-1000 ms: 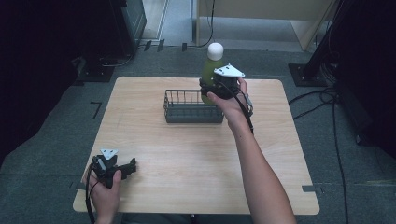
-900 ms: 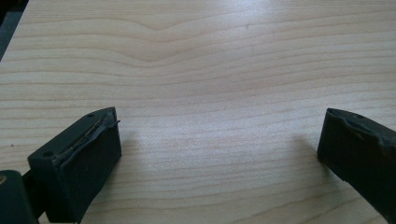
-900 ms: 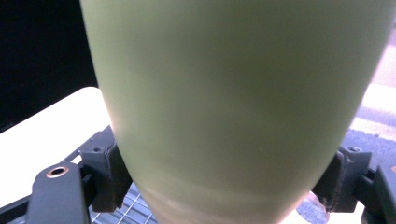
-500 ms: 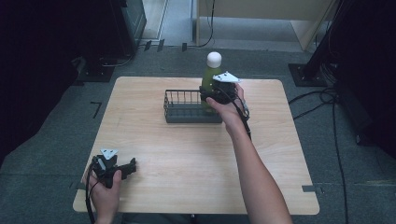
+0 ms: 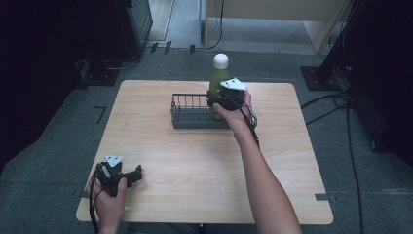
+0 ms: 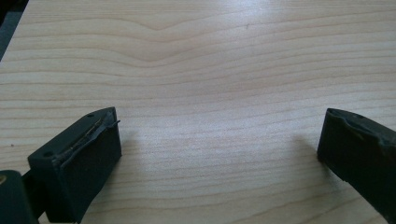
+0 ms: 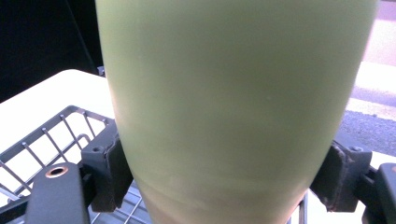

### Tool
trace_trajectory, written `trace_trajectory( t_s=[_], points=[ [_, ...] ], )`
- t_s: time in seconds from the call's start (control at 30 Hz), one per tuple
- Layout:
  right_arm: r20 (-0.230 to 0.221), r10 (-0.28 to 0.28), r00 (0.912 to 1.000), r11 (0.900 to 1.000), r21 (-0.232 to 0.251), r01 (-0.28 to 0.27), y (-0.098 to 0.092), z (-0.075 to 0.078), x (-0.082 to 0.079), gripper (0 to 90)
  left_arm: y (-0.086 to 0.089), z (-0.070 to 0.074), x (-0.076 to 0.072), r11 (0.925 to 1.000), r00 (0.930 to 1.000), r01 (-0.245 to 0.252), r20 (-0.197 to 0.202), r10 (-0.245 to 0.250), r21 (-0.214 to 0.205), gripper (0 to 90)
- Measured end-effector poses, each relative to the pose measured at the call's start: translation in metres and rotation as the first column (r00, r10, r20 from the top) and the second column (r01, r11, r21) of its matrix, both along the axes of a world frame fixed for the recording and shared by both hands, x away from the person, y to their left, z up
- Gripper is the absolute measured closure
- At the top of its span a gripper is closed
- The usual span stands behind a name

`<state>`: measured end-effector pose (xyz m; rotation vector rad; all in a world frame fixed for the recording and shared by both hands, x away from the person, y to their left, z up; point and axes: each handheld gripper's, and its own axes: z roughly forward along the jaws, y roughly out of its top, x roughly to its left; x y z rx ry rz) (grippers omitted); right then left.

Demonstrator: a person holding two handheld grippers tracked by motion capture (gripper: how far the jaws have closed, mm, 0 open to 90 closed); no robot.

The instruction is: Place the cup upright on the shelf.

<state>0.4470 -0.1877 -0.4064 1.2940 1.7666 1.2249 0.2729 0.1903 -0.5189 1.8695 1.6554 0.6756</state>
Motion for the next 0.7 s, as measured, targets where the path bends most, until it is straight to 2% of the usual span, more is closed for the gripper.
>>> trace_trajectory(
  t_s=[0.1, 0.27, 0.47, 0.7],
  points=[
    [-0.004, 0.007, 1.0, 1.0, 0.006, -0.007, -0.002, 0.0, 0.0, 19.7, 0.0, 0.0, 0.0, 1.0, 1.0, 0.0, 0.0, 0.0, 0.0, 0.0],
    [-0.025, 0.034, 0.9991, 0.9984, 0.047, -0.032, -0.007, 0.0, -0.001, 16.8, 0.0, 0.0, 0.0, 1.0, 1.0, 0.0, 0.0, 0.0, 0.0, 0.0],
    [-0.064, 0.035, 0.9974, 0.9985, 0.045, -0.032, -0.011, -0.004, -0.004, 12.7, 0.0, 0.0, 0.0, 1.0, 1.0, 0.0, 0.0, 0.0, 0.0, 0.0],
    [-0.058, 0.043, 0.9974, 0.9974, 0.06, -0.039, -0.021, -0.007, -0.017, 10.3, 0.0, 0.0, 0.0, 1.0, 1.0, 0.0, 0.0, 0.0, 0.0, 0.0]
  ],
)
